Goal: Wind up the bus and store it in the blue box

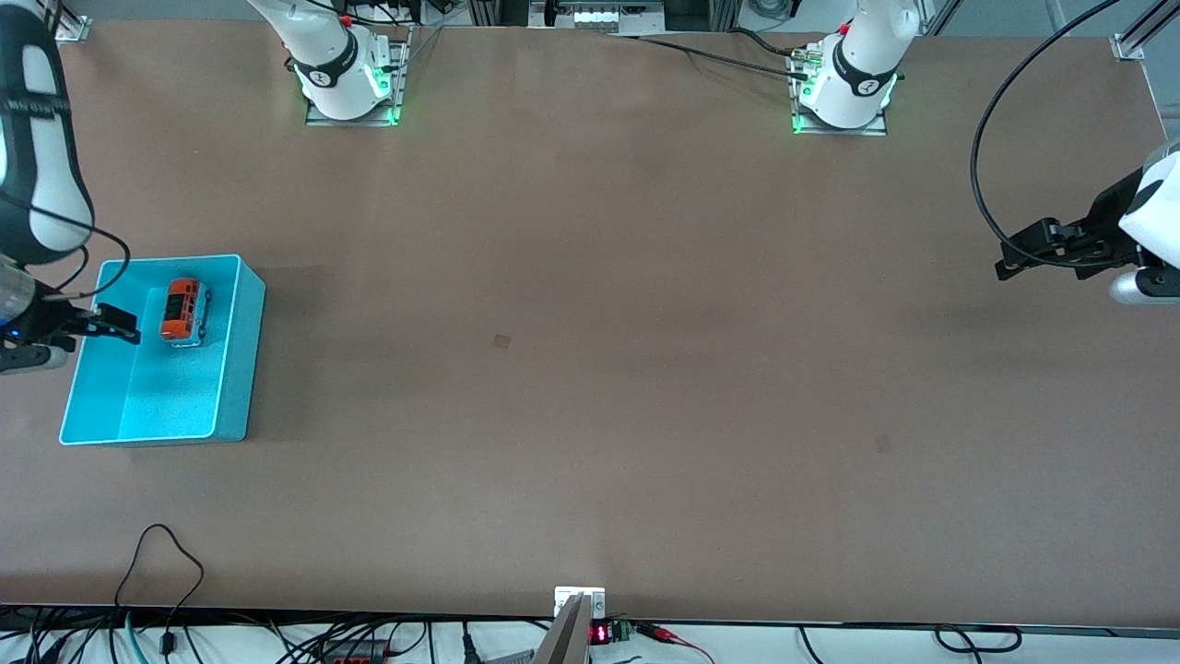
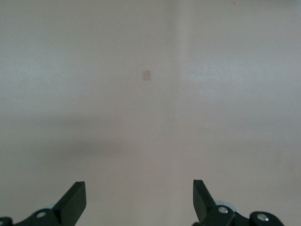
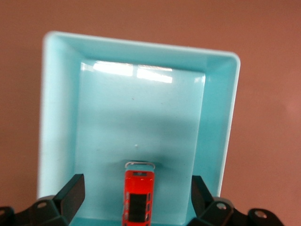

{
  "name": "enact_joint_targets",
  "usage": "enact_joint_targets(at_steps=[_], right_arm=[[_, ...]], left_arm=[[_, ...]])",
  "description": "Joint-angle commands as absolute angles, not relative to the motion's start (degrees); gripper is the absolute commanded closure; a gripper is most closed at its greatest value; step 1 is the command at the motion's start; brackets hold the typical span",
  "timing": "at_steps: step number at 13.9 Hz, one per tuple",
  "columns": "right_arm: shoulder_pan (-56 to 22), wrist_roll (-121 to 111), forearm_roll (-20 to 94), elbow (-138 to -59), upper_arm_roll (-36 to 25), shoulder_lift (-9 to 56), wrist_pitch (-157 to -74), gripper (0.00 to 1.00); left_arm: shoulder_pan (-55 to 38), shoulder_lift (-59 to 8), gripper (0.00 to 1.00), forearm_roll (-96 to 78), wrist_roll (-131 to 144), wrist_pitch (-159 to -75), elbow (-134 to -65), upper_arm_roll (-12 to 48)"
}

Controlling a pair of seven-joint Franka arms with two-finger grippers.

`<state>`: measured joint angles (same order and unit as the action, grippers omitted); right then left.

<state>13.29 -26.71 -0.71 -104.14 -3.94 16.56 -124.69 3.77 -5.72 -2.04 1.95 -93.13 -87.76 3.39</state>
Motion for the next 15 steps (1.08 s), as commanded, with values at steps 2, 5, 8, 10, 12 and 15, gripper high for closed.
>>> enact_joint_targets(at_steps=[2, 5, 8, 10, 12, 15], right_arm=[[13.27, -26.10, -0.18, -102.23, -2.29, 9.60, -114.82, 0.00], [10.38, -25.75, 0.79, -98.54, -2.20, 6.86, -109.62, 0.00], [8.97, -23.66, -0.08, -91.69, -0.10, 6.68, -101.28, 0.00], [8.79, -19.01, 0.35, -89.22, 1.05, 6.68, -96.35, 0.00], [8.35, -12.16, 0.00, -87.20, 3.68, 6.42, -93.18, 0.00], [8.44, -6.50, 0.17, -86.92, 5.01, 6.32, -91.58, 0.00]], left_arm=[[3.69, -4.31, 0.00, -0.70, 2.46, -93.87, -89.21, 3.69], [3.69, -4.31, 0.00, -0.70, 2.46, -93.87, -89.12, 3.69], [3.69, -4.31, 0.00, -0.62, 2.37, -93.96, -89.12, 3.69], [3.69, -4.31, 0.00, -0.62, 2.37, -93.96, -89.12, 3.69], [3.69, -4.39, 0.00, -0.62, 2.46, -93.96, -89.12, 3.69], [3.78, -4.31, 0.00, -0.70, 2.55, -93.96, -89.03, 3.60]])
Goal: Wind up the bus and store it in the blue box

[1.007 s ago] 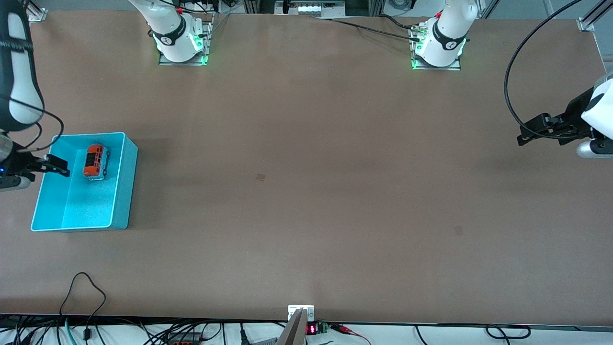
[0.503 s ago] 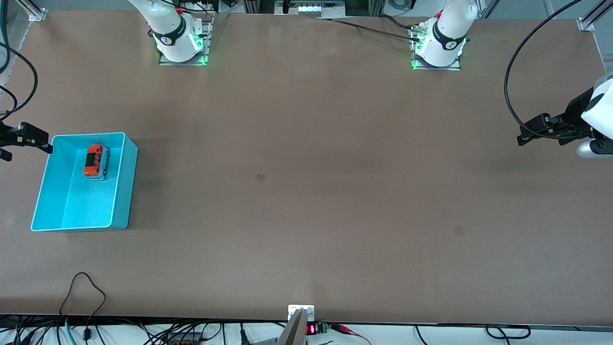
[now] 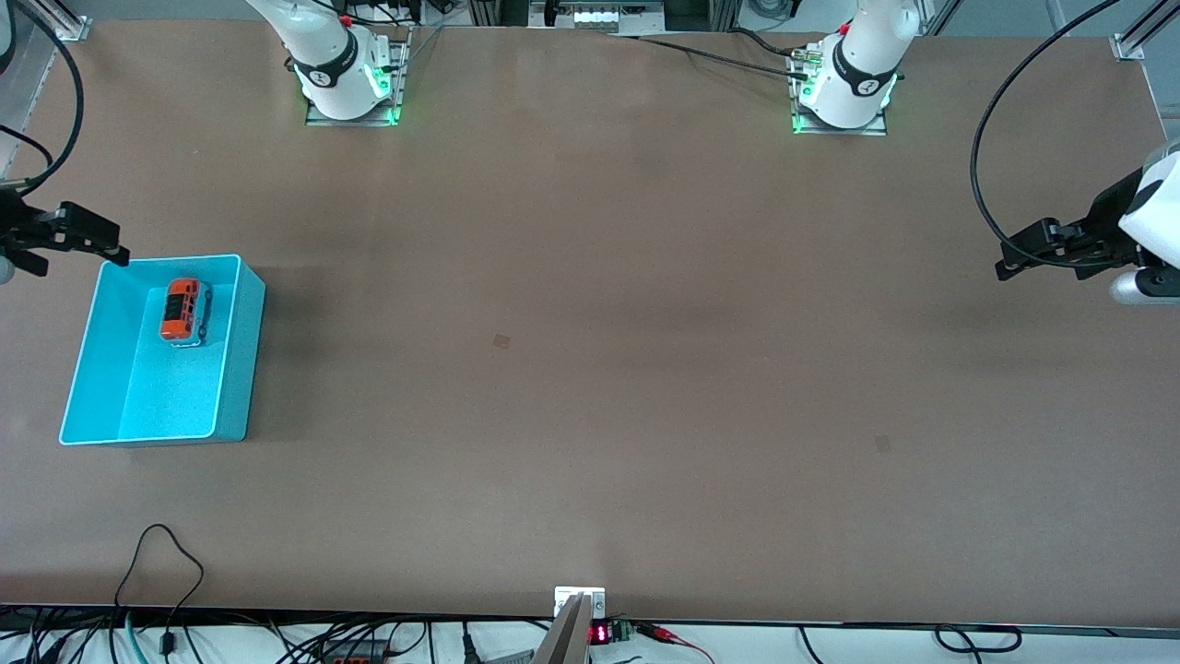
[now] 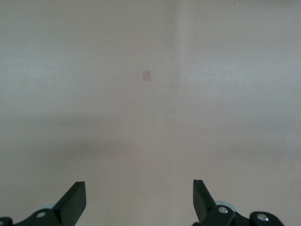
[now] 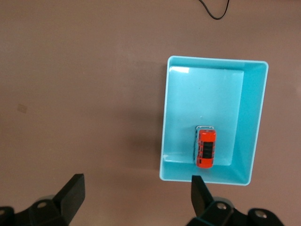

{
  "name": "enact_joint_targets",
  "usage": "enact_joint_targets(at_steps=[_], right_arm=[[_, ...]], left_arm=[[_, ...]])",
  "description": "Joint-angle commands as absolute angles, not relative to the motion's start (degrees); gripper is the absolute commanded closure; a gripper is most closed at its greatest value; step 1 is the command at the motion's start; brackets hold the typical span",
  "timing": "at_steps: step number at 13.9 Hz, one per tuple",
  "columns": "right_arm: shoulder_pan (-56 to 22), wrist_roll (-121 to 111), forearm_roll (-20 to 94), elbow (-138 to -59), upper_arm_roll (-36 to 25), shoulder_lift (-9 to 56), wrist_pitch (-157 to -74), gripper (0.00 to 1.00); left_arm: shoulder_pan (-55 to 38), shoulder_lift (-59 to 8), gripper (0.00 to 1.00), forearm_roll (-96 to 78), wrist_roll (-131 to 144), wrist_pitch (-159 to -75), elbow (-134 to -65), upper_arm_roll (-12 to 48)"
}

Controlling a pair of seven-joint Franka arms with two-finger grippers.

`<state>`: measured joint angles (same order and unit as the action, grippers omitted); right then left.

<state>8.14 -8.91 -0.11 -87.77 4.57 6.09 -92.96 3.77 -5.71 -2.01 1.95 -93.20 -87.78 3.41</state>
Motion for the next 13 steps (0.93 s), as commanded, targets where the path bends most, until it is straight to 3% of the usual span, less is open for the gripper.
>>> enact_joint_targets(at_steps=[1, 13], right_arm=[[8.44, -6.33, 0.26, -86.92, 5.01, 6.68, -91.93, 0.00], [7.56, -5.19, 0.35, -86.66, 5.01, 5.98, -91.67, 0.00]], left_arm=[[3.87, -4.31, 0.00, -0.79, 2.55, -93.96, -88.95, 3.60], [4.04, -4.39, 0.00, -0.79, 2.55, -94.04, -88.86, 3.52]])
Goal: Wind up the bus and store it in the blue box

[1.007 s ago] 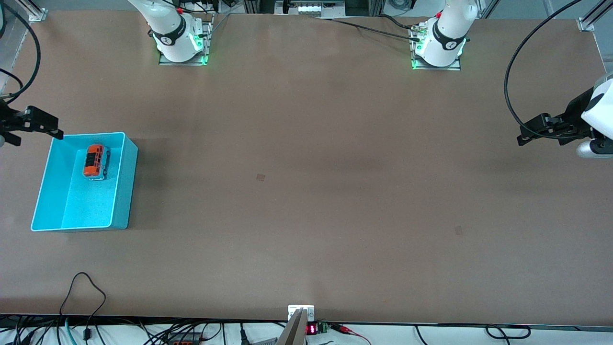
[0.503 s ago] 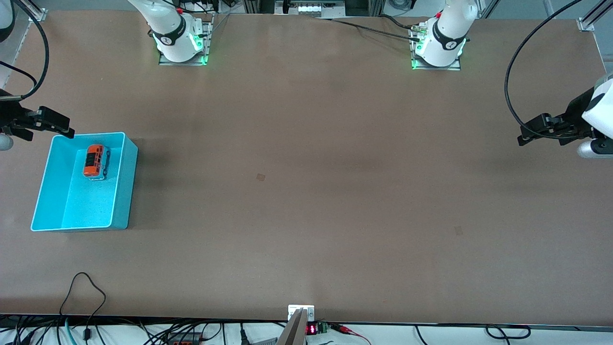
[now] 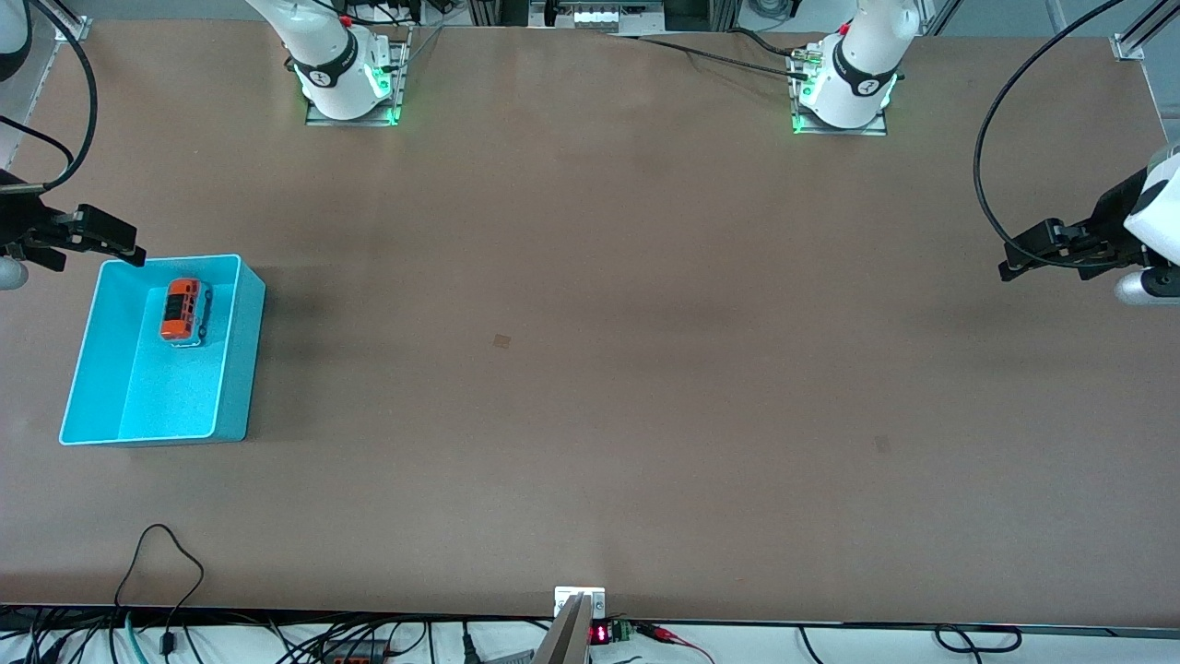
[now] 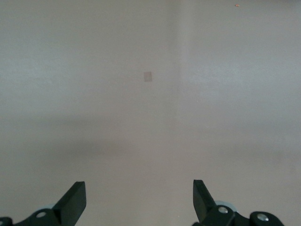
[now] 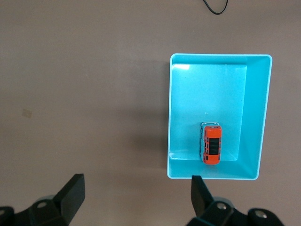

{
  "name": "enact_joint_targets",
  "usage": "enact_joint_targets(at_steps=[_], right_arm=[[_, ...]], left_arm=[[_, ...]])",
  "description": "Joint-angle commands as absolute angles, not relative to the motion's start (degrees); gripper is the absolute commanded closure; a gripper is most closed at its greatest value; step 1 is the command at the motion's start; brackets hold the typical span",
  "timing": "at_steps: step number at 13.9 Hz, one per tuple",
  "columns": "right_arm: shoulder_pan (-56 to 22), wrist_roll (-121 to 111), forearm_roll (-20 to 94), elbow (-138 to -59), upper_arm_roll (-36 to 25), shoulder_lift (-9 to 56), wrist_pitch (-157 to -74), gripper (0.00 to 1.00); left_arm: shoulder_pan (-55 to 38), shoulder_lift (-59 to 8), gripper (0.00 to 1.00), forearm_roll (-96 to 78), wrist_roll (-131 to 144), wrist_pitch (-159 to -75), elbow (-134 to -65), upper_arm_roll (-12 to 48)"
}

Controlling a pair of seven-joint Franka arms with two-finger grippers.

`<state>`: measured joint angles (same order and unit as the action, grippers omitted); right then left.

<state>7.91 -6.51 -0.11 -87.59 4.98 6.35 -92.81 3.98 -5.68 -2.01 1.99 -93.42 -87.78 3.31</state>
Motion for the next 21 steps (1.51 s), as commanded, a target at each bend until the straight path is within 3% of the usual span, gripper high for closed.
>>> enact_joint_targets(at_steps=[1, 10, 21], right_arm=[[7.30, -3.79, 0.53, -86.57, 5.10, 5.89, -91.50, 0.00], [2.82, 0.97, 0.00, -86.40, 3.08, 5.71, -90.62, 0.00], [2.81, 0.44, 0.00, -86.40, 2.20, 5.98, -91.05, 0.00]], left_arm=[[4.04, -4.39, 0.00, -0.79, 2.55, -93.96, -88.86, 3.60], [4.22, -4.39, 0.00, -0.79, 2.55, -93.87, -88.77, 3.52], [4.31, -4.66, 0.00, -0.79, 2.55, -93.78, -88.77, 3.16]])
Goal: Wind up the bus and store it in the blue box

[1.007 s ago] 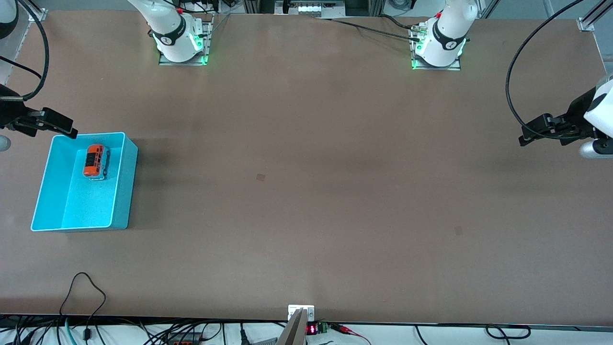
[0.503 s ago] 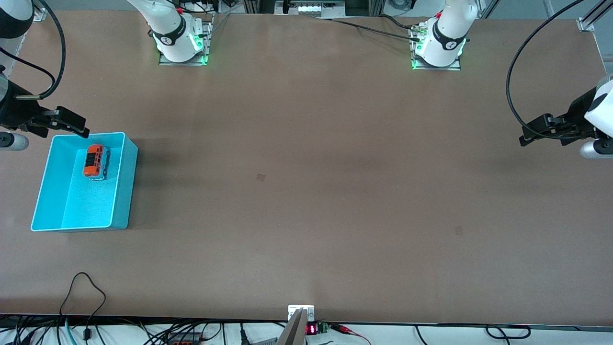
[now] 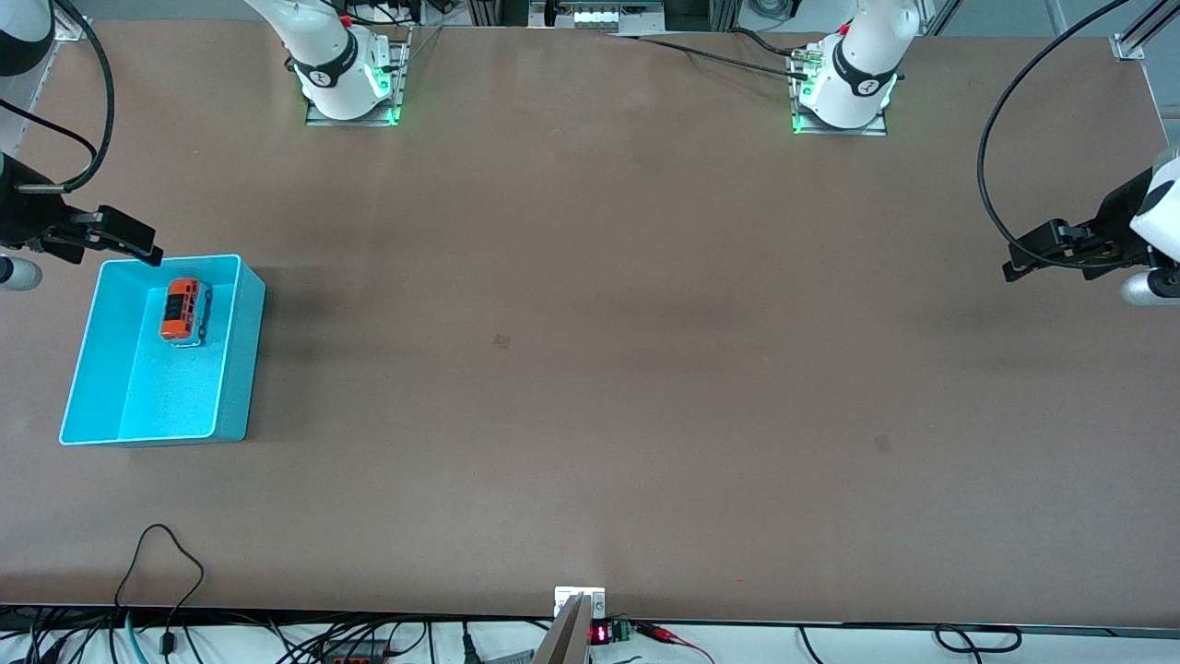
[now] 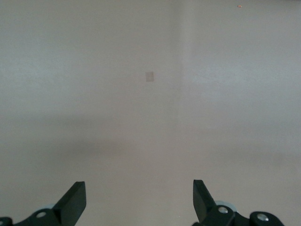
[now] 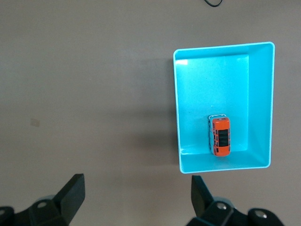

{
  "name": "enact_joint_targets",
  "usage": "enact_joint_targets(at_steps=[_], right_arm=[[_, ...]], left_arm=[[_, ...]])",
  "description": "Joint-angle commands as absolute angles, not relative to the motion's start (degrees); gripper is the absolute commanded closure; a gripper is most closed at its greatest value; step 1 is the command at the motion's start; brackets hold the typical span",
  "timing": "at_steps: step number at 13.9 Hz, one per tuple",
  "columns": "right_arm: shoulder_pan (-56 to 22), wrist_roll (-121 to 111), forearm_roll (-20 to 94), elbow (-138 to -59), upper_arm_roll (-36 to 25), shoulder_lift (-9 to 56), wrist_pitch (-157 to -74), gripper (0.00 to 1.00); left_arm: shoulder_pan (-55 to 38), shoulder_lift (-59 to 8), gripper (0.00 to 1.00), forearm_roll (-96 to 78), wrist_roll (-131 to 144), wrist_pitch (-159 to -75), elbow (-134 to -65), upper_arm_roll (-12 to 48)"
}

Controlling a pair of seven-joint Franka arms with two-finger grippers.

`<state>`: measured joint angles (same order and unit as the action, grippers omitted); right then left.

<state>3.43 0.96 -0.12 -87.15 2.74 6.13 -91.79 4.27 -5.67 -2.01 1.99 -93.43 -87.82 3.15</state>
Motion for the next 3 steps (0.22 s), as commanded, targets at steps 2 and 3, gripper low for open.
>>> enact_joint_targets(at_steps=[2, 3], right_arm=[[2.81, 0.35, 0.00, -86.48, 2.20, 5.98, -91.05, 0.00], [2.81, 0.35, 0.00, -86.48, 2.20, 5.98, -91.05, 0.00]], left_arm=[[4.31, -4.66, 0.00, -0.79, 2.55, -93.78, -88.77, 3.25], [4.31, -4.66, 0.00, -0.79, 2.55, -93.78, -88.68, 3.25]])
